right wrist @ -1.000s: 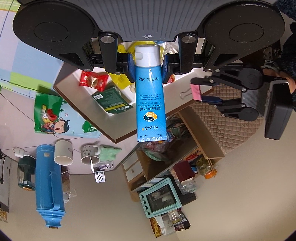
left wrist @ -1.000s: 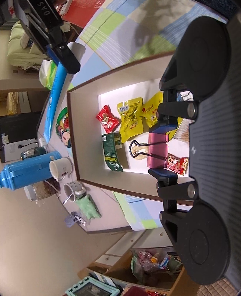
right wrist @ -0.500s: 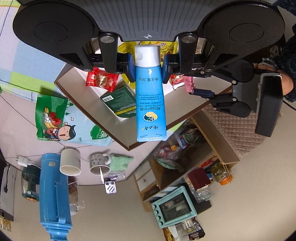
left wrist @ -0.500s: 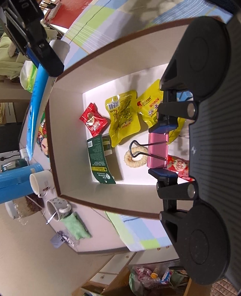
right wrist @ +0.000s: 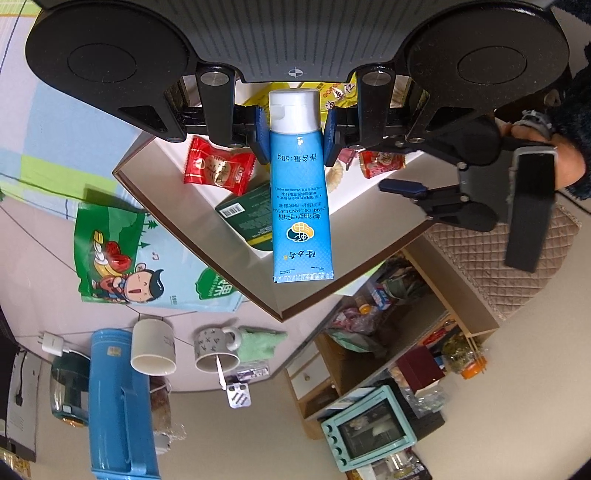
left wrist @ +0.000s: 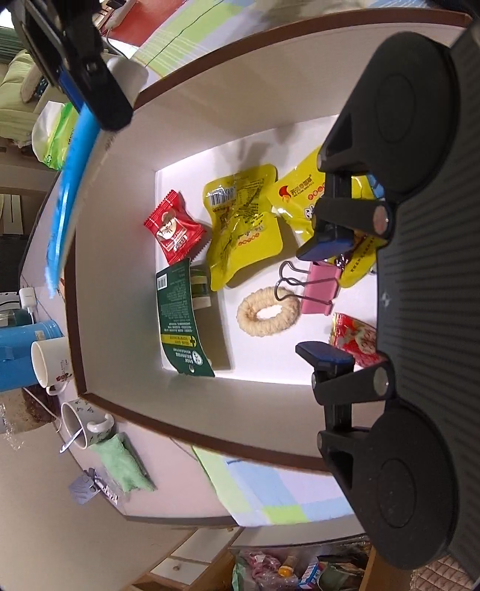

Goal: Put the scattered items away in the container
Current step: 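Open the left gripper to drop the pink clip while the right lowers the blue tube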

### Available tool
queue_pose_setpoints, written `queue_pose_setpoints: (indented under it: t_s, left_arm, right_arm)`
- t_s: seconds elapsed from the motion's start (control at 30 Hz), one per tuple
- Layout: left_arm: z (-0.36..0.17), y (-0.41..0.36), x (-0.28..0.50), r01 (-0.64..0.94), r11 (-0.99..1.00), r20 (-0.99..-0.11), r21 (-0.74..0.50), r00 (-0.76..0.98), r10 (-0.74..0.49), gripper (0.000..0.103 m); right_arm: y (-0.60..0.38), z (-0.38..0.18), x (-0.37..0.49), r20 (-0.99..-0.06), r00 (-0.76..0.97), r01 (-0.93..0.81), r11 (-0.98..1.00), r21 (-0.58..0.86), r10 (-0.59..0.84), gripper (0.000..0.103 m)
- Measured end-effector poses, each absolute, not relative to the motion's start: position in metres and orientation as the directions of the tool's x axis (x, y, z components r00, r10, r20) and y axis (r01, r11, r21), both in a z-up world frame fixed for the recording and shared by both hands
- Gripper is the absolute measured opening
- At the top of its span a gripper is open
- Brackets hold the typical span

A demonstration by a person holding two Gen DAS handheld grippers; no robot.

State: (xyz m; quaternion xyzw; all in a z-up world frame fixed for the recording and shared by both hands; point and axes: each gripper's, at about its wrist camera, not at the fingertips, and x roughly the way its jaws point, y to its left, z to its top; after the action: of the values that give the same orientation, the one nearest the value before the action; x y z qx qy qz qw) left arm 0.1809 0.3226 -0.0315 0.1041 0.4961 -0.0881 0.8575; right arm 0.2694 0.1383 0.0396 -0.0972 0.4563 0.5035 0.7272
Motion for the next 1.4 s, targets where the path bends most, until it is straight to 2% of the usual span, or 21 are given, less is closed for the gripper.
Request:
queue_pose_setpoints:
  t_s: [0.37, 0.63, 0.77, 1.07, 1.27, 1.3, 1.37, 1.4]
  left_arm:
    - [-0.001, 0.334, 0.162, 0.215, 0.972, -0.839, 0.090, 0.543, -0.043, 0.046]
    - [0.012, 0.348, 0.146, 0.168, 0.982, -0.831, 0.085, 0.556, -0.023, 0.046]
    - [0.013, 0.351, 0.143, 0.152, 0.985, -0.831, 0.082, 0.556, -0.017, 0.046]
    - [0.011, 0.350, 0.143, 0.154, 0.985, -0.834, 0.077, 0.552, -0.021, 0.046]
    - [0.007, 0.352, 0.146, 0.150, 0.986, -0.839, 0.078, 0.544, -0.016, 0.047]
    - [0.007, 0.352, 0.146, 0.150, 0.986, -0.840, 0.078, 0.543, -0.016, 0.047]
    - [0.006, 0.351, 0.146, 0.151, 0.986, -0.841, 0.077, 0.541, -0.017, 0.047]
    - [0.005, 0.351, 0.145, 0.153, 0.985, -0.842, 0.076, 0.539, -0.019, 0.047]
  right_arm:
    - [0.155, 0.030, 0.262, -0.783, 0.059, -0.838, 0.457, 0.299, 0.619, 0.029]
    - [0.164, 0.021, 0.257, -0.830, 0.002, -0.932, 0.302, 0.201, 0.557, 0.029]
    - [0.171, 0.012, 0.260, -0.850, 0.018, -0.941, 0.296, 0.164, 0.527, 0.029]
    - [0.195, -0.007, 0.260, -0.866, -0.024, -0.911, 0.346, 0.225, 0.499, 0.029]
    - [0.208, -0.012, 0.264, -0.839, -0.029, -0.853, 0.424, 0.303, 0.543, 0.029]
    - [0.210, -0.013, 0.265, -0.836, -0.022, -0.847, 0.434, 0.307, 0.549, 0.033]
    - [0.213, -0.012, 0.264, -0.830, -0.005, -0.846, 0.440, 0.301, 0.558, 0.076]
    - [0.213, -0.011, 0.263, -0.825, 0.002, -0.850, 0.436, 0.296, 0.565, 0.078]
